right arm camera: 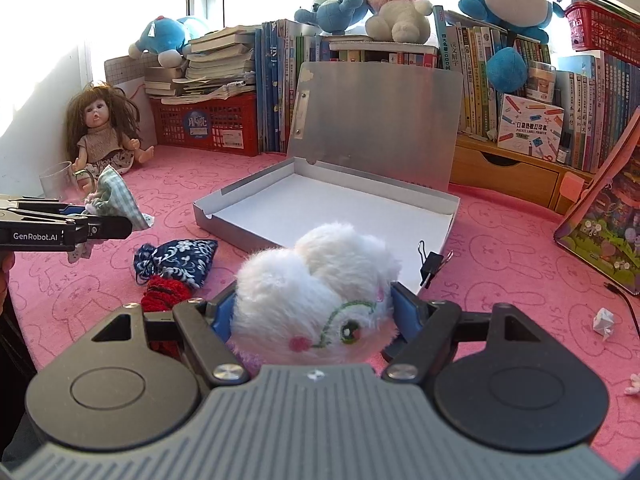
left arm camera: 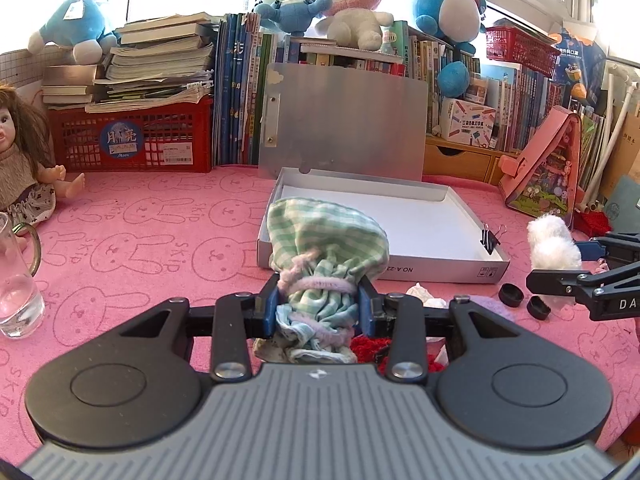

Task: Organize objects
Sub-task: 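Lift the gingham bundle with the left gripper while the right gripper carries the white plush toward the box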

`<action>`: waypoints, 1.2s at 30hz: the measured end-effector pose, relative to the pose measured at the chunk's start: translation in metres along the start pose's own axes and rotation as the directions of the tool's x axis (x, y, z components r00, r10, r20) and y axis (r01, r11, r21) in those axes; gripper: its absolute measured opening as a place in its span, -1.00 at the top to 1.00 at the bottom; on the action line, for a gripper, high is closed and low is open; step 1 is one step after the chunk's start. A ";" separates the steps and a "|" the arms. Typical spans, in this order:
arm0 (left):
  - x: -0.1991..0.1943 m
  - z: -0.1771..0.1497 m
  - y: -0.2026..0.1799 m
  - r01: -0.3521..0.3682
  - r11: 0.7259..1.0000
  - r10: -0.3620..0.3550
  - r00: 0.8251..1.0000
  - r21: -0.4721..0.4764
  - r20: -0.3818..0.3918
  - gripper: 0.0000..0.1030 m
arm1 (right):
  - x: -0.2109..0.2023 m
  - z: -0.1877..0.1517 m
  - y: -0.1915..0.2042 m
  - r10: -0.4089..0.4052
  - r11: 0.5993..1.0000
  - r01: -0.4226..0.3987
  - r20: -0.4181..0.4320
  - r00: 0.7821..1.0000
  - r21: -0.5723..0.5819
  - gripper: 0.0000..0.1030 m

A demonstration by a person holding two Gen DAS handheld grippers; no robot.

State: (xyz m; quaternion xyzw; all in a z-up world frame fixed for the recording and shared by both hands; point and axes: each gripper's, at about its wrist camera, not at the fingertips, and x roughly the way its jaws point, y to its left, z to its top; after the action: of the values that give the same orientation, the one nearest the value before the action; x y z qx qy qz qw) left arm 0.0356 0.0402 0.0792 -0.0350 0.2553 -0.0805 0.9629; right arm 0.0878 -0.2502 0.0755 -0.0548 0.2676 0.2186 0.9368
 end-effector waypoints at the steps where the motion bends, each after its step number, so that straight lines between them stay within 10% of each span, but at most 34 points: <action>1: 0.000 0.002 0.000 0.001 1.000 -0.001 1.000 0.000 0.003 0.16 | 0.001 0.001 -0.001 -0.004 1.000 0.004 -0.003 1.000 0.005 -0.49; 36: 0.130 0.069 -0.015 -0.033 0.998 0.036 0.998 0.048 -0.054 0.16 | 0.064 0.050 -0.050 -0.085 0.979 0.094 -0.058 0.995 0.178 -0.49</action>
State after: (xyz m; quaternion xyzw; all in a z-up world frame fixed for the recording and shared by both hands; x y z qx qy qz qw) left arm 0.1792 0.0047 0.0773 -0.0056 0.2804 -0.0708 0.9573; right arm 0.1823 -0.2599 0.0839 0.0130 0.3068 0.1496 0.9398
